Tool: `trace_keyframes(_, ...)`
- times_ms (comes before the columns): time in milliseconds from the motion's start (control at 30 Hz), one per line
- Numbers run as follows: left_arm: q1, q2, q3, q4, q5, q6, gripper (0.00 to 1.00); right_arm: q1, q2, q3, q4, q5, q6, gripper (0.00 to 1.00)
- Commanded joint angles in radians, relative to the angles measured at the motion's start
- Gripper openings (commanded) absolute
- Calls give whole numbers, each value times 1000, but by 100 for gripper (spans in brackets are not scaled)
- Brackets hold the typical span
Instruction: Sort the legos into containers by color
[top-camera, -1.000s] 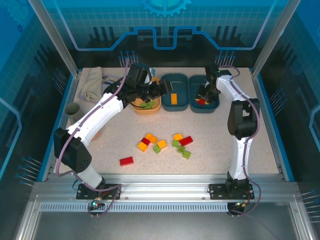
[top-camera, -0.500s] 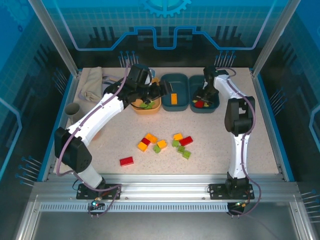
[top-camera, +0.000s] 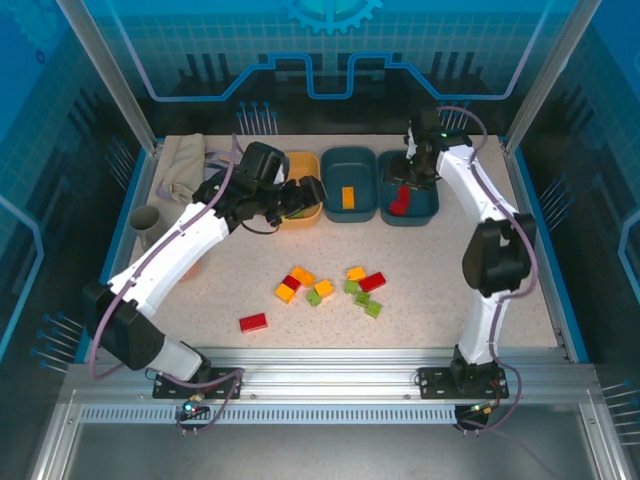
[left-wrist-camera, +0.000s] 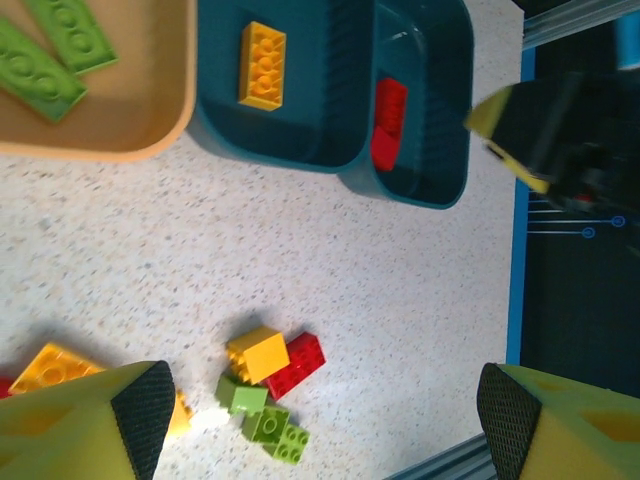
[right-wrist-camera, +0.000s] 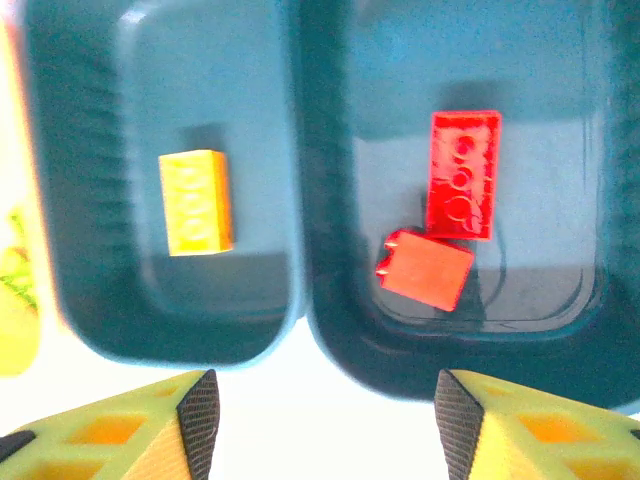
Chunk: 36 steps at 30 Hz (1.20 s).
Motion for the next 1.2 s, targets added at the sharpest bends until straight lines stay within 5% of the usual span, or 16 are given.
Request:
trace_keyframes(0, 3, -78, -53, -98, -50, -32, 83, 78, -102, -92, 42, 36, -68, 61)
trace_keyframes(367, 3, -300, -272, -221, -101, -123, 83, 328, -385, -440, 236, 5, -110, 66)
trace_keyframes(633, 3, -359, -351, -273, -117, -155, 82, 456, -448, -545, 262, 16, -106, 66)
trace_keyframes(1167, -55, -413, -497, -54, -13, -221, 82, 473, -174, -584, 90, 85, -129, 80)
